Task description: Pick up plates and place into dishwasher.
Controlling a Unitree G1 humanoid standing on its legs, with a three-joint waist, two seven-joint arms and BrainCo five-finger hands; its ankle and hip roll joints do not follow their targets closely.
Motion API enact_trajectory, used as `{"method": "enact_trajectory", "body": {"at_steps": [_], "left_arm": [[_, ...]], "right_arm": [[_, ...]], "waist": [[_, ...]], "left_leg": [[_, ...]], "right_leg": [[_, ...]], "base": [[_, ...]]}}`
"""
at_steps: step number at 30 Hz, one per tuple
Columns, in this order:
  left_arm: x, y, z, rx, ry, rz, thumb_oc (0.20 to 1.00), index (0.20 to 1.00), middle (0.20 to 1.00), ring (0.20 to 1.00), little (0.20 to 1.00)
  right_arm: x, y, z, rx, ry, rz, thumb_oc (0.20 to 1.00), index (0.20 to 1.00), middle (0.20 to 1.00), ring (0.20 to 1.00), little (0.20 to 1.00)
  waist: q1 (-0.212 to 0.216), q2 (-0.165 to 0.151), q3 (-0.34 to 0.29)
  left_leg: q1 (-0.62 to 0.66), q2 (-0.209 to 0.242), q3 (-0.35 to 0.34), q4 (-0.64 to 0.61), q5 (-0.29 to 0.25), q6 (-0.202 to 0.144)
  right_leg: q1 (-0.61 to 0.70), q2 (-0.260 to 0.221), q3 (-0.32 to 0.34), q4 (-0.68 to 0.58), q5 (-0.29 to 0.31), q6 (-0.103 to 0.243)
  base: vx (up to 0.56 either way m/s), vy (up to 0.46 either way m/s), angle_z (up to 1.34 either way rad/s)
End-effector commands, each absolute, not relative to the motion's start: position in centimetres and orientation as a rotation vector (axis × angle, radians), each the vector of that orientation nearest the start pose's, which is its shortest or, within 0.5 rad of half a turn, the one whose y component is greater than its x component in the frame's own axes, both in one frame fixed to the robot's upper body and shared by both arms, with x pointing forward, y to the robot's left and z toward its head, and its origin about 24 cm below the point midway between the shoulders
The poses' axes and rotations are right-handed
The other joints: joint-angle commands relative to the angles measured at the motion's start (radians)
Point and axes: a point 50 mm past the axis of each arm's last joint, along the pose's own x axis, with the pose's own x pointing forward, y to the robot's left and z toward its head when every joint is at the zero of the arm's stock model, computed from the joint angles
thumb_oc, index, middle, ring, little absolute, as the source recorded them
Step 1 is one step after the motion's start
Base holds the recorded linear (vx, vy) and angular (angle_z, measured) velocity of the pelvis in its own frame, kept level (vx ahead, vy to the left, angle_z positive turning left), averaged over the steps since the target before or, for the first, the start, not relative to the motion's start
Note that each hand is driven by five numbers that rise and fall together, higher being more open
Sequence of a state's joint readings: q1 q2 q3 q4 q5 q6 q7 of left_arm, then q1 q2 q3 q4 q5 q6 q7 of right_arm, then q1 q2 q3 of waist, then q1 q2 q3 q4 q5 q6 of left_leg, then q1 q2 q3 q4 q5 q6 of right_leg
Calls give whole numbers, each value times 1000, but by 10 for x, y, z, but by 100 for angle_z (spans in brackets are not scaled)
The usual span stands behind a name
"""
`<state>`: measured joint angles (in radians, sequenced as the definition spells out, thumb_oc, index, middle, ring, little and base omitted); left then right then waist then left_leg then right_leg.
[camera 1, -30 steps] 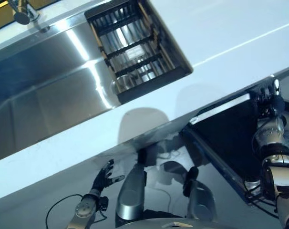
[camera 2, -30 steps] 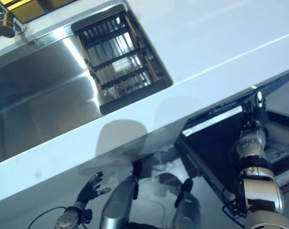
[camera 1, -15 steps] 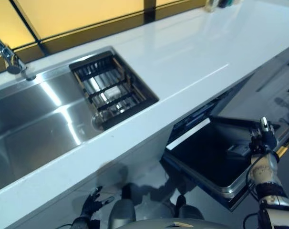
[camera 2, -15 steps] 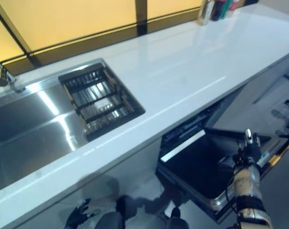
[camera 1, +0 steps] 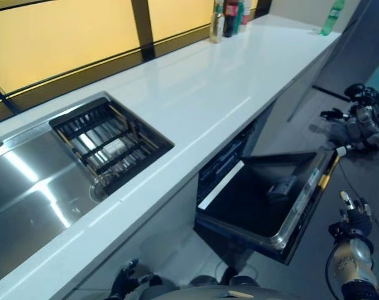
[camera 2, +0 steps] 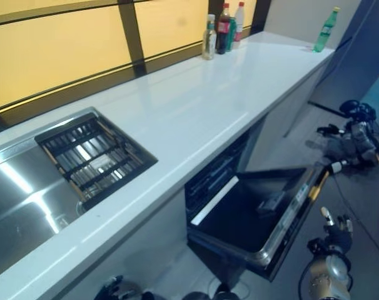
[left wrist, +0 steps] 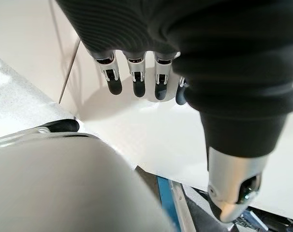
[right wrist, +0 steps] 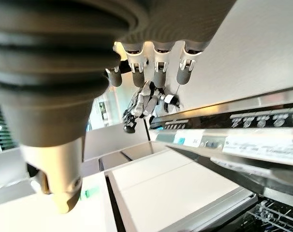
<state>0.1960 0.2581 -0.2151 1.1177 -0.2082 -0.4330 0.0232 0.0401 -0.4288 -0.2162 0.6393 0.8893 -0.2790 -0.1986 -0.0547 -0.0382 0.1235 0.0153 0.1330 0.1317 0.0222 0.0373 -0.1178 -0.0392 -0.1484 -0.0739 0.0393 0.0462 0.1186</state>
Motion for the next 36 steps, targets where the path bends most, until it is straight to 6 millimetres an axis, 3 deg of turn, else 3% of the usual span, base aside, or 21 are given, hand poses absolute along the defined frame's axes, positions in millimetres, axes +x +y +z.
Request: {"method": "enact_trajectory", "body": {"at_steps": [1, 2, 5, 13, 21, 30, 36], "left_arm": [[117, 242, -132, 209, 741, 105, 1000, 1000, 1000, 1000, 1000], [131, 243, -127, 216, 704, 106, 1000, 1000, 1000, 1000, 1000], [144, 240, -122, 224, 668, 96, 1000, 1000, 1000, 1000, 1000], [142, 228, -125, 221, 666, 63, 1000, 1000, 1000, 1000, 1000], [137, 221, -128, 235, 670, 11, 1000, 1000, 1000, 1000, 1000], [129, 210, -130, 219, 676, -60, 1000, 1000, 1000, 1000, 1000], [126, 200, -131, 214, 683, -126, 1000, 1000, 1000, 1000, 1000]], "right_arm": [[222, -349, 7, 501, -39, -808, 1000, 1000, 1000, 1000, 1000], [230, -345, 11, 554, -69, -805, 1000, 1000, 1000, 1000, 1000], [243, -348, 18, 643, -105, -842, 1000, 1000, 1000, 1000, 1000], [241, -376, 12, 730, -68, -922, 1000, 1000, 1000, 1000, 1000], [248, -378, 0, 976, -57, -754, 1000, 1000, 1000, 1000, 1000], [270, -389, 33, 1060, -142, -639, 1000, 1000, 1000, 1000, 1000], [298, -383, 69, 1152, -255, -441, 1000, 1000, 1000, 1000, 1000]], "waist": [[28, -30, 125], [34, -32, 162], [46, -20, 213], [70, 35, 279], [104, 82, 311], [119, 135, 328], [118, 176, 340]], "left_leg": [[-183, -6, -108, 278, -172, 66], [-236, -9, -136, 318, -175, 69], [-325, -23, -180, 390, -185, 79], [-457, -69, -230, 526, -207, 89], [-510, -100, -254, 577, -209, 87], [-541, -103, -240, 628, -225, 77], [-574, -103, -234, 643, -217, 72]], "right_leg": [[-77, -11, 16, 151, -95, 1], [-123, 0, 25, 182, -93, -9], [-210, 20, 39, 247, -92, -27], [-310, 18, 51, 348, -100, -55], [-352, 6, 34, 397, -108, -66], [-380, -24, 9, 455, -135, -69], [-425, -35, 1, 495, -148, -71]], "base": [[-392, -177, -32], [-323, -120, -22], [-244, -70, -31], [-72, 10, -17], [-1, -3, -1], [56, 10, 6], [28, 27, 7]]}}
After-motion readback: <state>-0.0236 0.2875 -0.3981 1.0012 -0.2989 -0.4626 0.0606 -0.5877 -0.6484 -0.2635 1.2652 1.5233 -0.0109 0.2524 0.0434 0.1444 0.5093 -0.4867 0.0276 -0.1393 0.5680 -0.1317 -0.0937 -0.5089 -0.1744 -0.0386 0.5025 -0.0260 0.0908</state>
